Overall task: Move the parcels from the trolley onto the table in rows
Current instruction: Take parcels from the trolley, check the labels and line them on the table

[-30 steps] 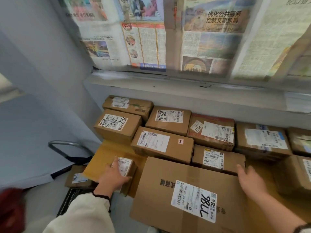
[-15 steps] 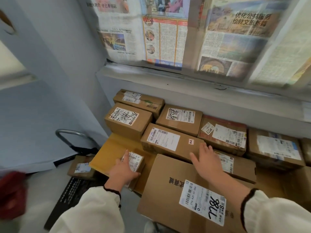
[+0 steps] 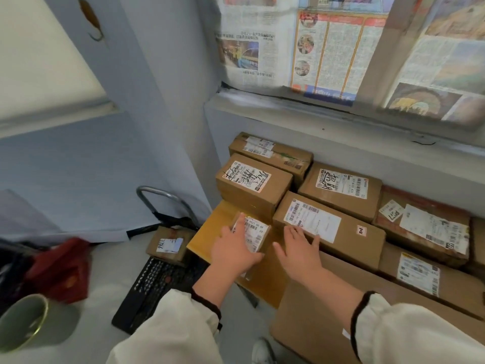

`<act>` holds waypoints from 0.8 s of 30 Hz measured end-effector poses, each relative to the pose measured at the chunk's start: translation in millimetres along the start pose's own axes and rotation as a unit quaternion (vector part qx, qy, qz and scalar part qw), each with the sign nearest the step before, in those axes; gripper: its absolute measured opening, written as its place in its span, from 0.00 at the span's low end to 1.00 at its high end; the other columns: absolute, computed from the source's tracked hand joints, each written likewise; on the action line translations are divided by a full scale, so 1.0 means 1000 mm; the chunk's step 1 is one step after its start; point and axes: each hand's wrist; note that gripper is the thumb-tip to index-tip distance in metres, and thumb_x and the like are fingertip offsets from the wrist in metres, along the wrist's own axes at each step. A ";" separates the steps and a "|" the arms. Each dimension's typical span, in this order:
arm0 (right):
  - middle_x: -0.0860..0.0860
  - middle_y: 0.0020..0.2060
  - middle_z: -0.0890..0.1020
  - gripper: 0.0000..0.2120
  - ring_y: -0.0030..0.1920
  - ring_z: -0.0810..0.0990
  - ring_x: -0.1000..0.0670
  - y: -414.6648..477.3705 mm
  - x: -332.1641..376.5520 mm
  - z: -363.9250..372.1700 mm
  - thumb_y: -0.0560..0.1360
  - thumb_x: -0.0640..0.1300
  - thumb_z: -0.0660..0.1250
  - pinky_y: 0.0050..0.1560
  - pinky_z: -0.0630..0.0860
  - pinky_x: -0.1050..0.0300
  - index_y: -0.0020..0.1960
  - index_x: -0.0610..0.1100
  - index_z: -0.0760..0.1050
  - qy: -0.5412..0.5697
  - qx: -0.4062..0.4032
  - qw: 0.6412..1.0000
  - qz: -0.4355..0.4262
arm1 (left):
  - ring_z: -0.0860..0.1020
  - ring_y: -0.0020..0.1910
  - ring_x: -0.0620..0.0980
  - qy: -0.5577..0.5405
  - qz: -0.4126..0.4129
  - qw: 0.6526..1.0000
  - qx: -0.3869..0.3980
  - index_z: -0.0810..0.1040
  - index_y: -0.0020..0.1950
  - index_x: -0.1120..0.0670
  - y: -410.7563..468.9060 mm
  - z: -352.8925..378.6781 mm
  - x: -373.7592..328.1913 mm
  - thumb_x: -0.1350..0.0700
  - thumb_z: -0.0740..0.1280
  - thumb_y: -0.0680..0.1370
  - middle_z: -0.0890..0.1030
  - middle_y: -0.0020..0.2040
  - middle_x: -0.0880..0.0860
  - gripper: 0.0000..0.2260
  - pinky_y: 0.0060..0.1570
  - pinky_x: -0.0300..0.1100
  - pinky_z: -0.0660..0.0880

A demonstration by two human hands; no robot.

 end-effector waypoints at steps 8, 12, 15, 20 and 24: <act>0.53 0.61 0.76 0.20 0.63 0.73 0.50 0.005 0.031 -0.015 0.79 0.52 0.56 0.62 0.69 0.57 0.68 0.46 0.66 0.370 -0.035 0.928 -0.002 | 0.72 0.55 0.55 -0.072 0.011 0.997 -0.014 0.38 0.74 0.40 -0.002 -0.037 -0.016 0.34 0.65 0.66 0.65 0.61 0.55 0.46 0.51 0.47 0.74; 0.58 0.49 0.78 0.15 0.48 0.76 0.60 -0.004 0.012 -0.043 0.77 0.46 0.62 0.44 0.72 0.68 0.63 0.50 0.69 0.483 -0.077 0.872 0.033 | 0.72 0.54 0.50 -0.094 0.086 0.991 -0.037 0.38 0.74 0.39 -0.010 -0.048 -0.044 0.31 0.63 0.66 0.66 0.61 0.51 0.46 0.50 0.46 0.74; 0.56 0.50 0.80 0.12 0.50 0.79 0.56 -0.018 -0.031 -0.069 0.78 0.43 0.61 0.47 0.77 0.60 0.61 0.51 0.71 0.530 -0.091 0.840 0.075 | 0.72 0.57 0.45 -0.169 0.144 0.975 -0.033 0.39 0.76 0.43 -0.015 -0.044 -0.079 0.36 0.68 0.68 0.69 0.64 0.47 0.48 0.49 0.41 0.72; 0.55 0.47 0.83 0.08 0.46 0.82 0.56 -0.067 -0.120 -0.108 0.78 0.42 0.62 0.38 0.79 0.62 0.55 0.51 0.75 0.574 -0.130 0.797 0.136 | 0.72 0.59 0.45 -0.221 0.201 0.954 0.006 0.63 0.72 0.49 -0.024 -0.022 -0.165 0.48 0.67 0.76 0.73 0.62 0.46 0.27 0.58 0.46 0.74; 0.55 0.44 0.82 0.06 0.44 0.82 0.56 -0.124 -0.197 -0.128 0.76 0.42 0.64 0.34 0.79 0.63 0.52 0.50 0.76 0.534 -0.219 0.789 0.212 | 0.72 0.52 0.41 -0.241 0.279 0.927 0.064 0.71 0.65 0.49 -0.053 0.013 -0.252 0.49 0.67 0.76 0.71 0.54 0.43 0.18 0.55 0.40 0.73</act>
Point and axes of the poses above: each hand's wrist, its own y-axis towards the middle knuckle, its own z-axis out of the palm, x = y × z
